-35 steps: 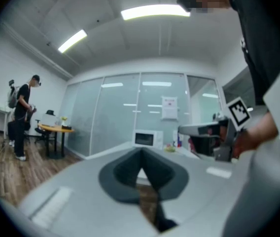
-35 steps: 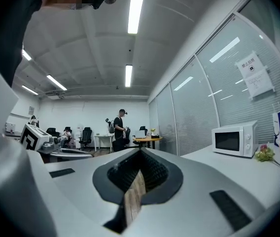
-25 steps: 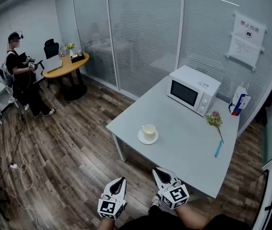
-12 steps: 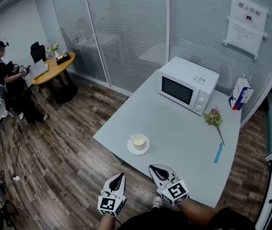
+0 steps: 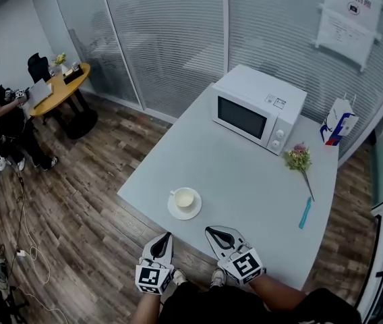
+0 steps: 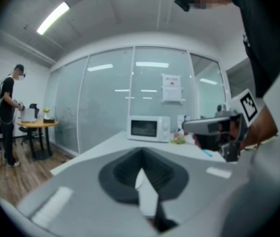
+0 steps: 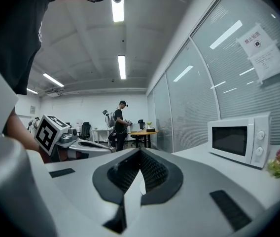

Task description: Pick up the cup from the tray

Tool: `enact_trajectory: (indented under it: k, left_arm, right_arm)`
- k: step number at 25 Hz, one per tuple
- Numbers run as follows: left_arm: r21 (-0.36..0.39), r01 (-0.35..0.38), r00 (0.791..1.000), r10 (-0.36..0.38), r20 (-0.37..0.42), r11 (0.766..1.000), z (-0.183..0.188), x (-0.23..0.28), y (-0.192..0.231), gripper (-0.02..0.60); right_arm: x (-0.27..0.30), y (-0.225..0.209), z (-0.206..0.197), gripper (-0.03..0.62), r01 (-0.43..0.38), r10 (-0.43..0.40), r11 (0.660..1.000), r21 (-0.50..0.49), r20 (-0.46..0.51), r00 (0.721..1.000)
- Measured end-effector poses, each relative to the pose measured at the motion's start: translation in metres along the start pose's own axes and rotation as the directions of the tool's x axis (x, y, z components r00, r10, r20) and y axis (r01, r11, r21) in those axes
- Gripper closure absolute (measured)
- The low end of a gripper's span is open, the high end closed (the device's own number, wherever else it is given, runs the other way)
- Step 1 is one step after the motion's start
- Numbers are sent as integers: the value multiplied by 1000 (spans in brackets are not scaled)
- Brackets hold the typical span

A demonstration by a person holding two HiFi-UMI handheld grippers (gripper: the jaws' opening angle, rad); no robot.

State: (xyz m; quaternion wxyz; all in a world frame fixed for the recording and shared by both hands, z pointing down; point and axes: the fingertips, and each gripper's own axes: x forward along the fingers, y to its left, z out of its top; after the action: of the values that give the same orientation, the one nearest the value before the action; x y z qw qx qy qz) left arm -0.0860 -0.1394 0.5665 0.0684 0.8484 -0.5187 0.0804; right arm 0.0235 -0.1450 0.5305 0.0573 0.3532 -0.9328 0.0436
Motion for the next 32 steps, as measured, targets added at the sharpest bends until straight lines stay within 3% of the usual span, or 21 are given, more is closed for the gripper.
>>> enact_trajectory:
  k: [8,14,15,19,24,27,32]
  left_arm:
    - [5,96,995,-96,-31,995,-18,41,12,578]
    - [-34,75,994,-77,-82,997,-43,65,43,576]
    - [-42,81,993,-85,-84,996,-46,71,46,545]
    - [-36,120,986,-123,-109,992,-58,91,48,315]
    - [-23,161,973,-163,-166,987,-80,119,42,154]
    - [-32,181,962,-183,-203,983,-96,135,40,117]
    - [-34,206,944,-208,-255,978,-116,163,41,106]
  right_arm:
    - [26,-17,-11,605,82,-83,996,-21,-43,996]
    - [45,-20,-31,605,121,-118,992,29,-67,991]
    - [47,-22,-33,605,128,-125,991,32,-73,989]
    - [57,-26,-41,605,148,-145,988,32,-90,985]
    - [63,-39,-52,605,192,-185,981,36,-141,973]
    - [66,-40,-63,605,186,-179,982,42,-143,973]
    - [70,-52,-71,605,210,-201,977,40,-156,967]
